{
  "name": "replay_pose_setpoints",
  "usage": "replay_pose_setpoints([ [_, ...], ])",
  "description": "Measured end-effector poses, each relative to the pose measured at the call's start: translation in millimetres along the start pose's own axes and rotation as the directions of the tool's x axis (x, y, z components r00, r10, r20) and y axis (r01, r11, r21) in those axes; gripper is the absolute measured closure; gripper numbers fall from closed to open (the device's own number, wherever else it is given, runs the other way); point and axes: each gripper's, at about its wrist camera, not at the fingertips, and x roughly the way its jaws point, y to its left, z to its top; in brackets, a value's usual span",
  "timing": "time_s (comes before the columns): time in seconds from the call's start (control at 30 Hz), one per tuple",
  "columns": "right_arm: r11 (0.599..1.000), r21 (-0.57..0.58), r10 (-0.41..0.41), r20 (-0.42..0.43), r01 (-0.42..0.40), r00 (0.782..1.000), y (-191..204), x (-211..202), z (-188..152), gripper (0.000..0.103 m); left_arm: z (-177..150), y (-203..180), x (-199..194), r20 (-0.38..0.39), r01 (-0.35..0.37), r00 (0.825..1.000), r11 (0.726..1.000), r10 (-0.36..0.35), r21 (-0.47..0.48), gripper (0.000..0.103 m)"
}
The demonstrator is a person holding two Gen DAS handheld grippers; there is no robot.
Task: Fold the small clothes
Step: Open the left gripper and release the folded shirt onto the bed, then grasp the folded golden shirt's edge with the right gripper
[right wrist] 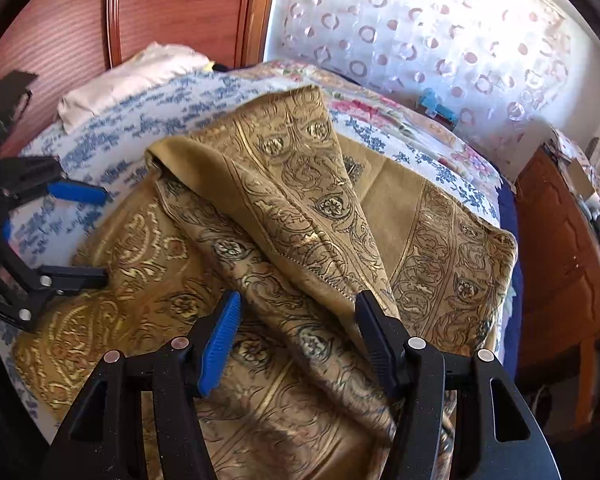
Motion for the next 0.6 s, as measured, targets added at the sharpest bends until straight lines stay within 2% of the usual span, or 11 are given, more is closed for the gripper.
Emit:
replay_pose_setpoints([
  [0.1, 1.0, -0.018, -0.023, -0.023, 0.023, 0.999, 3.0, 10.5, 8.4, 0.042, 0.2, 1.2, 0.2, 0.0, 0.001, 1.0, 1.0, -0.001, -0.001, 0.023],
  [0.37, 0.999, -0.043, -0.02, -0.042, 0.018, 0.999, 9.9, 26.7, 24.7, 0.042, 0.5, 0.6, 0.1, 0.001, 0.002, 1.0, 1.0, -0.002, 0.0, 0.024],
  [0.5, 1.0, -0.013, 0.018, -0.027, -0.019, 0.999, 4.1, 31.5, 28.3, 0.043, 0.4, 0.7, -0.4, 0.003, 0.004, 1.0, 1.0, -0.004, -0.005, 0.023],
  [0.53, 0.998, 0.013, 0.058, -0.023, -0.057, 0.998, 0.5, 32.0, 28.9, 0.063, -0.4, 0.1, -1.5, 0.004, 0.005, 1.0, 1.0, -0.005, -0.008, 0.023],
  [0.6, 0.989, 0.044, 0.14, -0.023, -0.139, 0.99, -7.9, 32.4, 29.2, 0.086, -1.8, 1.4, -4.9, 0.013, 0.004, 1.0, 1.0, -0.004, -0.02, 0.023],
])
